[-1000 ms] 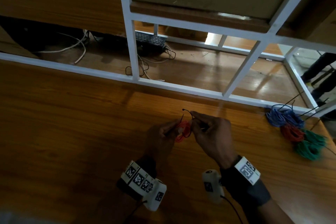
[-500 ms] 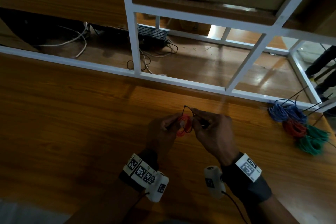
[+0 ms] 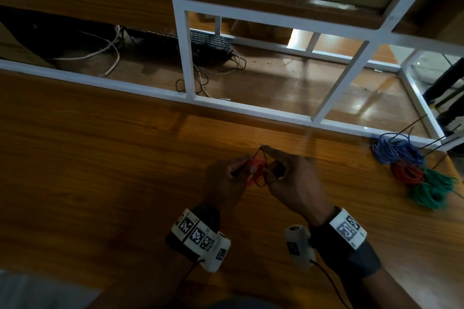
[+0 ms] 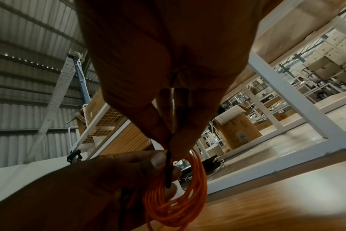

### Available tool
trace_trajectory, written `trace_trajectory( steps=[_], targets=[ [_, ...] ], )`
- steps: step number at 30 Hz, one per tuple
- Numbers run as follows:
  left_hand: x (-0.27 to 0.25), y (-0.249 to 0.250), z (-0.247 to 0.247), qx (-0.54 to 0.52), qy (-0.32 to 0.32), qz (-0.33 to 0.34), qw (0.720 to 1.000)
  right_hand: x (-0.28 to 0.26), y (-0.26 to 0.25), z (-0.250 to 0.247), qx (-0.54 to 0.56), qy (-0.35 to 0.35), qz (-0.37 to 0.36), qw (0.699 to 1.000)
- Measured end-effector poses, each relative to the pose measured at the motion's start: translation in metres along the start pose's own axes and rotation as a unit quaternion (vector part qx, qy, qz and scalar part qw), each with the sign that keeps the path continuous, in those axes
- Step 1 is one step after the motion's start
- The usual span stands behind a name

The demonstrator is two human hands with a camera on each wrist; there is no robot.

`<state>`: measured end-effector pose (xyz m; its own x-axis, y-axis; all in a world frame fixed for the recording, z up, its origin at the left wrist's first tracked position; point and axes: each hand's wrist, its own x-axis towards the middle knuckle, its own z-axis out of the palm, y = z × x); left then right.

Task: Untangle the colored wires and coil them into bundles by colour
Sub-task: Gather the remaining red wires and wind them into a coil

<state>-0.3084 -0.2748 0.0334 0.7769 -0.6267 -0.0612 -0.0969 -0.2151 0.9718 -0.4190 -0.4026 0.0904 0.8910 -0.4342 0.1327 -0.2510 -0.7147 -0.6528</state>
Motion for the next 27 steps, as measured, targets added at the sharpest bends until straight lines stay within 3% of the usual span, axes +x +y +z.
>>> trace_trajectory(
  steps=[5,8,12,16,19,22,27],
  targets=[
    [-0.001,-0.005,-0.003,0.027,0.014,-0.007,1.000,0.001,0.004,0.001,-0.004,0.010,-0.008,1.000],
    [0.002,-0.010,-0.002,0.048,-0.017,0.032,0.998,0.002,0.005,0.001,0.001,0.030,-0.013,0.999],
    [0.003,-0.009,-0.003,0.101,0.001,0.090,0.991,0.005,0.004,0.001,0.026,0.061,0.001,0.998],
    [0.004,-0.007,-0.003,0.086,-0.007,0.059,0.995,0.005,0.008,0.001,0.015,0.048,0.023,0.998],
    [0.004,-0.003,-0.006,0.089,-0.012,0.054,0.995,0.004,0.007,-0.007,0.095,0.022,0.077,0.992],
    [0.004,0.000,-0.009,0.135,-0.008,0.099,0.986,0.003,-0.001,-0.015,0.186,-0.011,0.124,0.975],
    [-0.002,0.000,-0.012,0.117,0.003,0.111,0.987,0.002,-0.001,-0.024,0.263,-0.010,0.173,0.949]
  ],
)
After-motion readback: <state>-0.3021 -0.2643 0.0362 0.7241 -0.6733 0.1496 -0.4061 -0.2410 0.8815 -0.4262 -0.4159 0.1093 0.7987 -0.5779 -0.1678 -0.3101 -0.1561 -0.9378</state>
